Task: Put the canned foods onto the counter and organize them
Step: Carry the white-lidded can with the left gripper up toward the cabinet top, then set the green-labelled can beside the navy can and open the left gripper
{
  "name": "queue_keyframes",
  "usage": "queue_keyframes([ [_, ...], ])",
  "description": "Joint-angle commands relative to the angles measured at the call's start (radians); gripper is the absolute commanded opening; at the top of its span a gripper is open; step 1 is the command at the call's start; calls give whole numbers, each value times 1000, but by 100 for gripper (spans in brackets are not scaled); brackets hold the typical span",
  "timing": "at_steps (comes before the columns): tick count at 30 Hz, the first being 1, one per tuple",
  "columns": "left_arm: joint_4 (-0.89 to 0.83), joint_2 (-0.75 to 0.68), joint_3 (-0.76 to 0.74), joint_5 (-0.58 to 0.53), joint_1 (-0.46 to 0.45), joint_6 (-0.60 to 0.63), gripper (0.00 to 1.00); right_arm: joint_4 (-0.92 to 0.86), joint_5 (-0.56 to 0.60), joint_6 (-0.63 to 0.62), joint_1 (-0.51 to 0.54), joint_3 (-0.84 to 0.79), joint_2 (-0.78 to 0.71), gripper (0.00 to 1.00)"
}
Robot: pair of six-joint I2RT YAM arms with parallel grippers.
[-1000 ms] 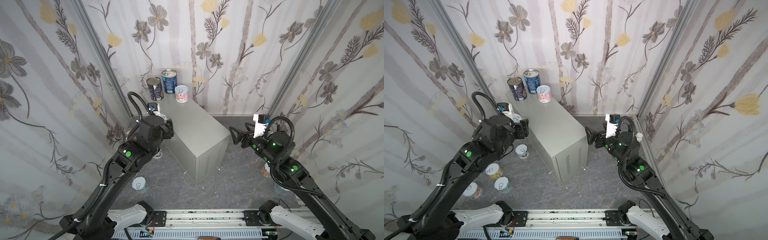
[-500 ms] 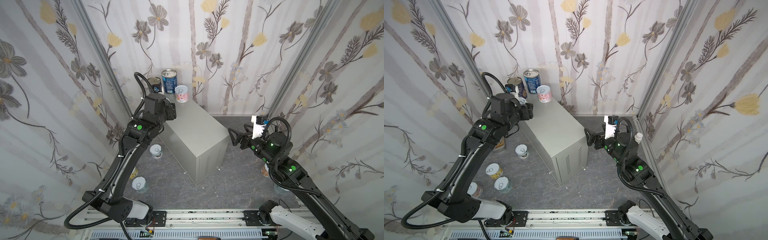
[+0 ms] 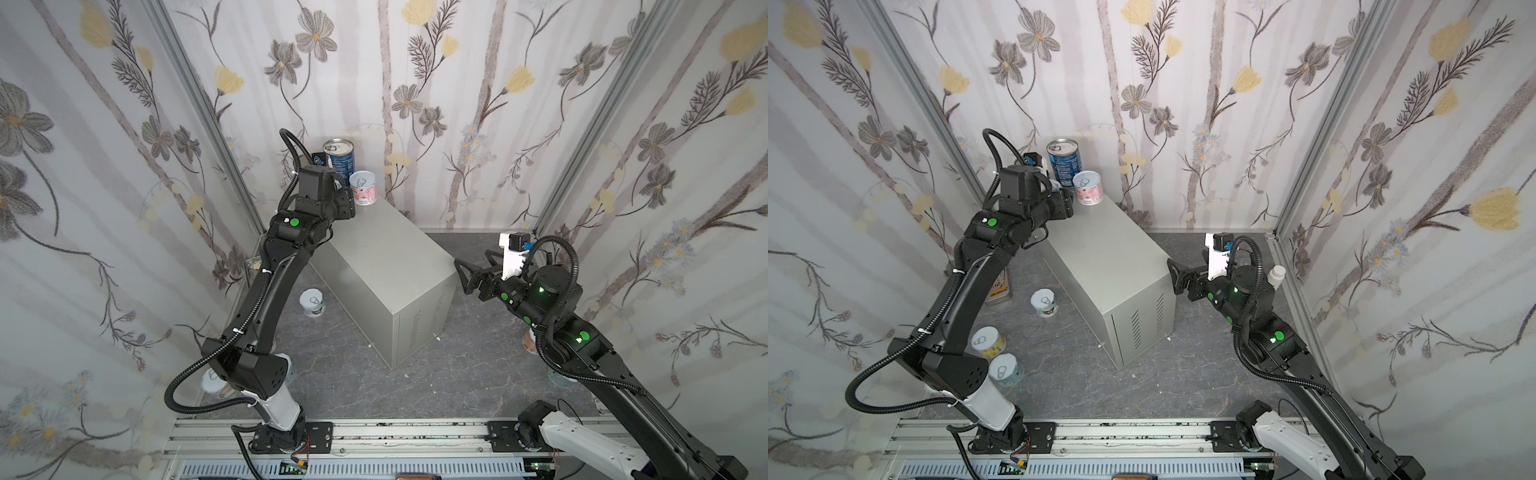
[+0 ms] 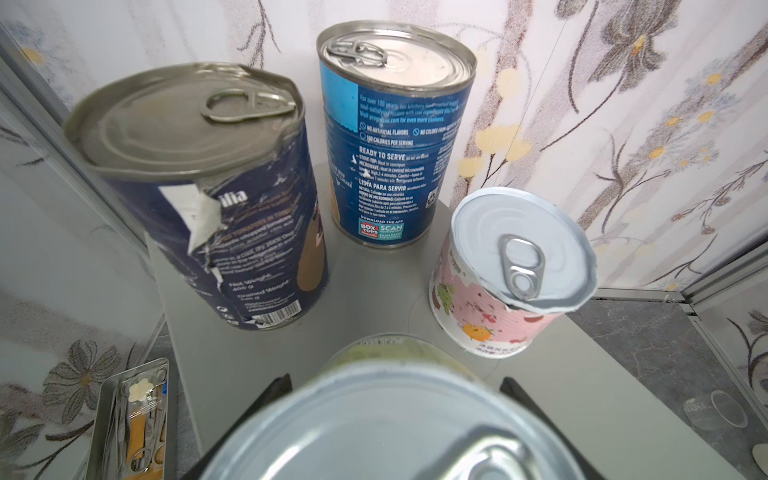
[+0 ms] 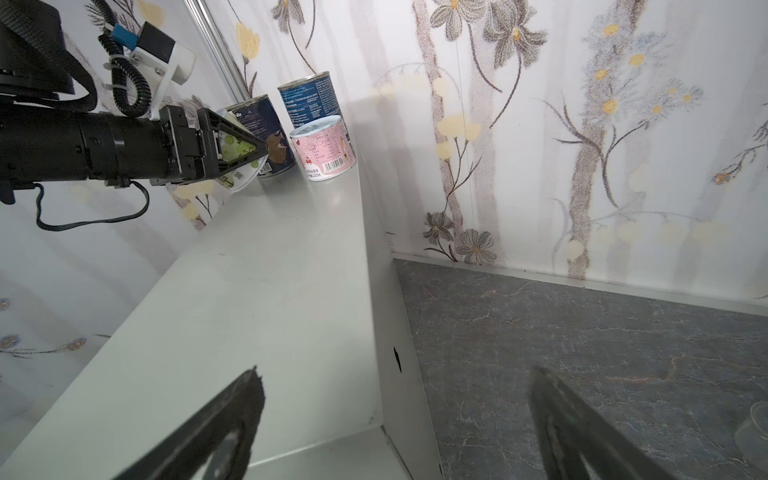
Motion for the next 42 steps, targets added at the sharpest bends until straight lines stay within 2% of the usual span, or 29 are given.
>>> queue_keyframes([
  [1, 51, 31, 39, -16, 8, 25, 60, 33, -20, -8, 1, -2, 9, 99],
  [8, 18, 78, 104, -68, 26, 59, 61, 35, -29, -11, 1, 4, 32, 99],
  [21, -79, 50, 111, -21, 32, 65, 61, 40, -64, -3, 2, 12, 61, 99],
  [30, -103, 82, 106, -47, 43, 64, 62, 38, -65, -3, 11, -8, 54, 99],
  [42, -104, 138, 147, -81, 47, 67, 83, 36, -62, -4, 15, -11, 50, 99],
])
